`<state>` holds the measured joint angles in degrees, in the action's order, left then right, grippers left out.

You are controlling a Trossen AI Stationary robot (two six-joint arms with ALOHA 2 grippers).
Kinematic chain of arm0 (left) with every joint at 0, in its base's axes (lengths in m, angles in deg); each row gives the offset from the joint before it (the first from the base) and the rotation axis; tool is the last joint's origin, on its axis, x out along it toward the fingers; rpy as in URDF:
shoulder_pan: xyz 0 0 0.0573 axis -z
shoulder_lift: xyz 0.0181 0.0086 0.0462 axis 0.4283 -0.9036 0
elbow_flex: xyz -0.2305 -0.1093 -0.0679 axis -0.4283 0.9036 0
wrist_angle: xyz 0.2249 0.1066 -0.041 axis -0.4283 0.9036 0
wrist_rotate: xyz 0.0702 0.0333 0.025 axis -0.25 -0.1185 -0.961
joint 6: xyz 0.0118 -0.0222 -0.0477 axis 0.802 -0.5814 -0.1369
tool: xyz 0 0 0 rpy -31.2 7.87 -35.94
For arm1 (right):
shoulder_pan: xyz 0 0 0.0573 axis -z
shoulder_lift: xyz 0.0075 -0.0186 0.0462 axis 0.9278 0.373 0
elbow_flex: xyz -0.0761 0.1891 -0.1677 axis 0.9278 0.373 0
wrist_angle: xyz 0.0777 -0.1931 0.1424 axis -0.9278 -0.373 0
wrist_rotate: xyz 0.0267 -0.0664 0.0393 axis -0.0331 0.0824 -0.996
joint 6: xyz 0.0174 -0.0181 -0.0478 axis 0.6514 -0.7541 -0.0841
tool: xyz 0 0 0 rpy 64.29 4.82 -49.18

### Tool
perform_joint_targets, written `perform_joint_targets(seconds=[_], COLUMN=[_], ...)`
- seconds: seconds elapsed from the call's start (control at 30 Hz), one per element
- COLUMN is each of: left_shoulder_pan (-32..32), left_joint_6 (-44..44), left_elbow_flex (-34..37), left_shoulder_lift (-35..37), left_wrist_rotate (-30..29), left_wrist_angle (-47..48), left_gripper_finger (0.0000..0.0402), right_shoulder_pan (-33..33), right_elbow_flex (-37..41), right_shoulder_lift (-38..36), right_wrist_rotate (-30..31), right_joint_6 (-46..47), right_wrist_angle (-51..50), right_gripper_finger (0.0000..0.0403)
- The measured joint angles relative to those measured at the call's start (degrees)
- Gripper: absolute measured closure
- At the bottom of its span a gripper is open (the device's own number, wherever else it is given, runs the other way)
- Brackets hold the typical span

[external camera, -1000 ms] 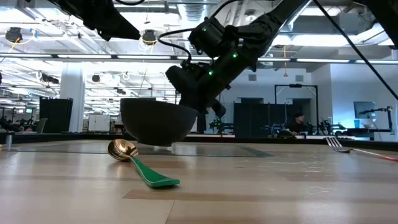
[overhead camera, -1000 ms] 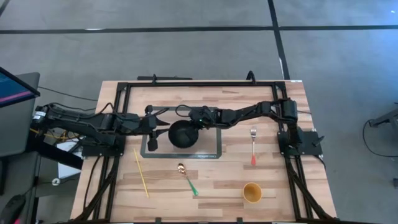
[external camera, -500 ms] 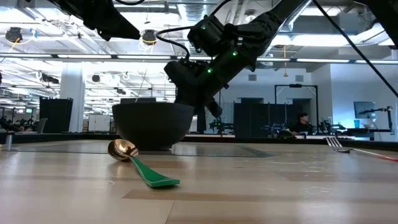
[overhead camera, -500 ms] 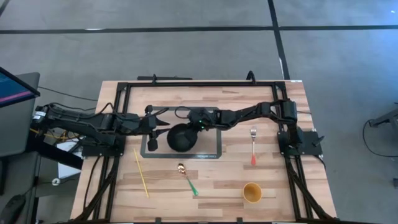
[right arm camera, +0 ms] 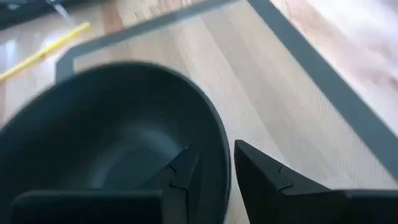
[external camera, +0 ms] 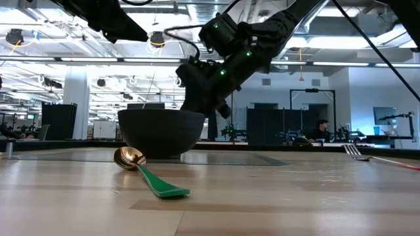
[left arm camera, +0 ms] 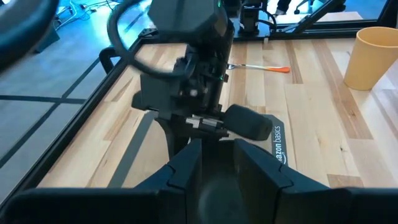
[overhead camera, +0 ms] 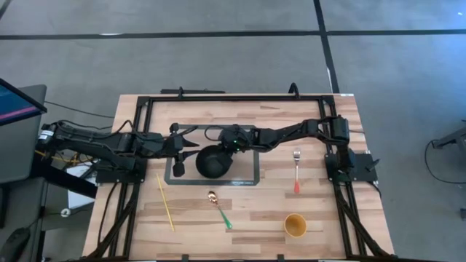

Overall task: Pick & Place Utensil
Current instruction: Put the orange fork into the black bowl on the transparent mat

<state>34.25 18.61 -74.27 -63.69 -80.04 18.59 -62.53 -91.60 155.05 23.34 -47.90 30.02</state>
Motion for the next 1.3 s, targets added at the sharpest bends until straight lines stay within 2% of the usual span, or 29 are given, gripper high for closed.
perform_joint_targets(seconds=[0.37, 0.57, 0.9, 1.07, 1.3], left_shoulder_pan=[0.0, 0.0, 0.0, 0.0, 0.0], left_joint_6=[0.0, 0.0, 0.0, 0.0, -0.2], left_elbow_flex=[0.0, 0.0, 0.0, 0.0, 0.0], left_shoulder_lift=[0.0, 0.0, 0.0, 0.0, 0.0], left_wrist_rotate=[0.0, 0.0, 0.0, 0.0, 0.0], left_wrist_angle=[0.0, 0.0, 0.0, 0.0, 0.0], left_gripper_finger=[0.0307, 0.0307, 0.0307, 0.0307, 0.0307], right_shoulder_pan=[-0.4, -1.1, -2.5, -4.3, -7.4], right_elbow_flex=[0.0, 0.0, 0.1, 0.1, 0.1], right_shoulder_lift=[-6.7, -10.8, -21.0, -24.6, -25.8], right_wrist_rotate=[0.0, 0.0, 0.3, 3.1, 3.3], right_joint_6=[-0.3, -0.3, 0.9, 7.7, 14.2], right_wrist_angle=[0.6, -3.6, -25.3, -36.7, -50.2], right_gripper_finger=[0.0315, 0.0316, 0.0316, 0.0316, 0.0316])
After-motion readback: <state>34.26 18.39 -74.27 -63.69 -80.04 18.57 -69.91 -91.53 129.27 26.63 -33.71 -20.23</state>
